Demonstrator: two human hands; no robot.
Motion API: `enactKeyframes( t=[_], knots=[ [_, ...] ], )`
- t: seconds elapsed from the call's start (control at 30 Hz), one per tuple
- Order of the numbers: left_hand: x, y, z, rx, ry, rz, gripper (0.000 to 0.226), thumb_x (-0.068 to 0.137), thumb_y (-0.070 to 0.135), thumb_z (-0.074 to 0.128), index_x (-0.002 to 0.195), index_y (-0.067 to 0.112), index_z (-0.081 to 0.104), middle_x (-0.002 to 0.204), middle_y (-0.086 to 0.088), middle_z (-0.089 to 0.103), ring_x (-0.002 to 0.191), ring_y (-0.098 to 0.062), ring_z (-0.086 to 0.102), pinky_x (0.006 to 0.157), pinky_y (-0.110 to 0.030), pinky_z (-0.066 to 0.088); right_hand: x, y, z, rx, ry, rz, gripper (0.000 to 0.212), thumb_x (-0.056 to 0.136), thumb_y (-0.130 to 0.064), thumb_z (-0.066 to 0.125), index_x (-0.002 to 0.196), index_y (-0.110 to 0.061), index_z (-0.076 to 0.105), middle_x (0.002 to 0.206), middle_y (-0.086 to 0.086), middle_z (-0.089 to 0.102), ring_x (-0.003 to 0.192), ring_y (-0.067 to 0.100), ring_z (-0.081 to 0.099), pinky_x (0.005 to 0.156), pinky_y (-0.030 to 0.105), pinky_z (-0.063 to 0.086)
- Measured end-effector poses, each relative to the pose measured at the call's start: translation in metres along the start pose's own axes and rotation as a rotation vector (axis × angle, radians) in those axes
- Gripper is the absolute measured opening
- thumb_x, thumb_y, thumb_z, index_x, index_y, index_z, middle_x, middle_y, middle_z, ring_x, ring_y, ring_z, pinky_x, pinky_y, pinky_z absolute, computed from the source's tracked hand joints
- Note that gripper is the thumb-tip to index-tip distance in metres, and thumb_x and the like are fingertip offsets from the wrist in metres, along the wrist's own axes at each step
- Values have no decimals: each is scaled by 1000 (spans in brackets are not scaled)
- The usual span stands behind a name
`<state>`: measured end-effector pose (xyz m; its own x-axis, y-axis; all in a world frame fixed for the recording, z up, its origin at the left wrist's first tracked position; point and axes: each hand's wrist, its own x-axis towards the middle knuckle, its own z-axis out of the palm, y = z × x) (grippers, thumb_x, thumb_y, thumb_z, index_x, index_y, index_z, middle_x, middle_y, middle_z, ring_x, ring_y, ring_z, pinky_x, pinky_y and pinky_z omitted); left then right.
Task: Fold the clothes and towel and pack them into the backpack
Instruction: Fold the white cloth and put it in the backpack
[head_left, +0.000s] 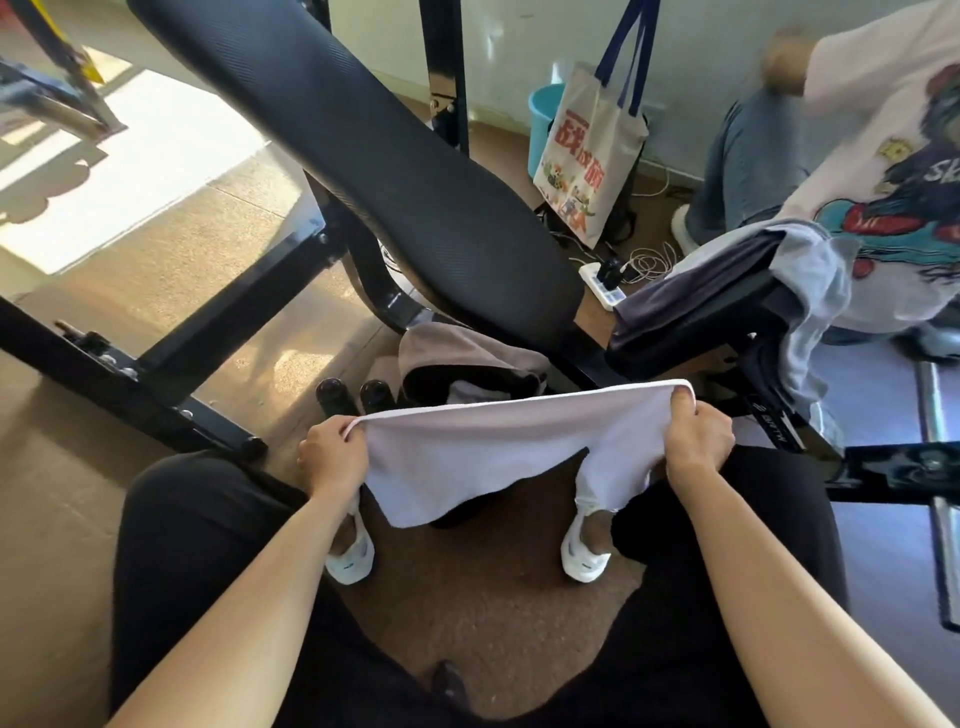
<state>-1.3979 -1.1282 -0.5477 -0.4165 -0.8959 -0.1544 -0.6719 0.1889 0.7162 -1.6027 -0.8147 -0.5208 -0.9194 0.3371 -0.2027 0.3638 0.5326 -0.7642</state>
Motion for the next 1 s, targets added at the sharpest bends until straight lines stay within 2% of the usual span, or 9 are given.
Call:
enactKeyframes(
  t=[0.1, 0.17, 0.27, 0.43, 0.57, 0.7, 0.83, 0.93, 1.0],
  knots=[
    [4, -3, 2, -122, -57, -55, 22, 101, 18, 58, 109, 11, 77, 101, -11, 73, 90, -23, 62, 74, -31, 44, -3, 9, 3, 153, -146, 76, 35, 89, -34, 57, 71, -3, 52, 74, 12, 53, 74, 28, 50, 67, 39, 43],
    [3, 0, 3, -198, -130, -77, 19, 97, 23, 66, 109, 13, 77, 102, -7, 74, 97, -24, 66, 78, -32, 47, -6, 17, 9, 160, -280, 60, 15, 83, -24, 61, 86, -8, 62, 87, 8, 63, 83, 26, 60, 74, 40, 52],
    [-7, 9, 7, -233, -258, -25, 12, 94, 25, 70, 94, 15, 77, 89, -3, 71, 88, -20, 64, 72, -29, 46, -32, 17, 10, 249, -451, 29, 38, 88, -9, 62, 121, -27, 64, 106, 13, 71, 94, 23, 69, 86, 42, 59],
    [-33, 17, 15, -389, -491, -9, 35, 95, 35, 70, 67, 13, 71, 71, -10, 65, 76, -20, 59, 71, -35, 47, -86, 4, 8, 491, -805, 151, 35, 101, -1, 46, 111, -17, 76, 77, 16, 62, 62, 21, 57, 54, 30, 50],
    [-52, 28, 19, -492, -614, 40, 23, 93, 36, 72, 76, 21, 77, 72, 0, 67, 78, -17, 58, 73, -31, 45, -103, -5, 18, 570, -1004, 174, 33, 101, 3, 44, 102, -5, 77, 88, 16, 65, 75, 22, 63, 68, 33, 56],
    [-64, 30, 20, -643, -764, 17, 31, 81, 50, 76, 96, 24, 80, 99, -13, 74, 97, -35, 65, 90, -50, 54, -113, -7, 25, 491, -1239, -9, 42, 89, 19, 49, 119, -1, 69, 98, 21, 70, 96, 30, 69, 93, 46, 56],
    [-69, 29, 21, -668, -848, 31, 23, 95, 34, 69, 110, 19, 77, 111, -17, 72, 110, -41, 65, 95, -52, 56, -122, -2, 36, 331, -1108, -286, 37, 81, 11, 75, 113, -8, 70, 106, 16, 74, 104, 31, 72, 91, 41, 60],
    [-69, 33, 20, -662, -818, 26, 15, 95, 21, 68, 104, 24, 80, 107, -9, 75, 106, -30, 68, 87, -38, 57, -127, -3, 40, 297, -964, -395, 26, 80, 3, 80, 100, -9, 70, 94, 9, 75, 91, 24, 74, 78, 36, 62],
    [-70, 32, 22, -677, -810, 30, 17, 94, 16, 69, 98, 27, 82, 104, -7, 77, 104, -27, 69, 89, -40, 57, -127, -1, 44, 277, -884, -428, 16, 82, -3, 80, 90, -8, 67, 83, 10, 73, 77, 26, 74, 71, 40, 63]
  ],
)
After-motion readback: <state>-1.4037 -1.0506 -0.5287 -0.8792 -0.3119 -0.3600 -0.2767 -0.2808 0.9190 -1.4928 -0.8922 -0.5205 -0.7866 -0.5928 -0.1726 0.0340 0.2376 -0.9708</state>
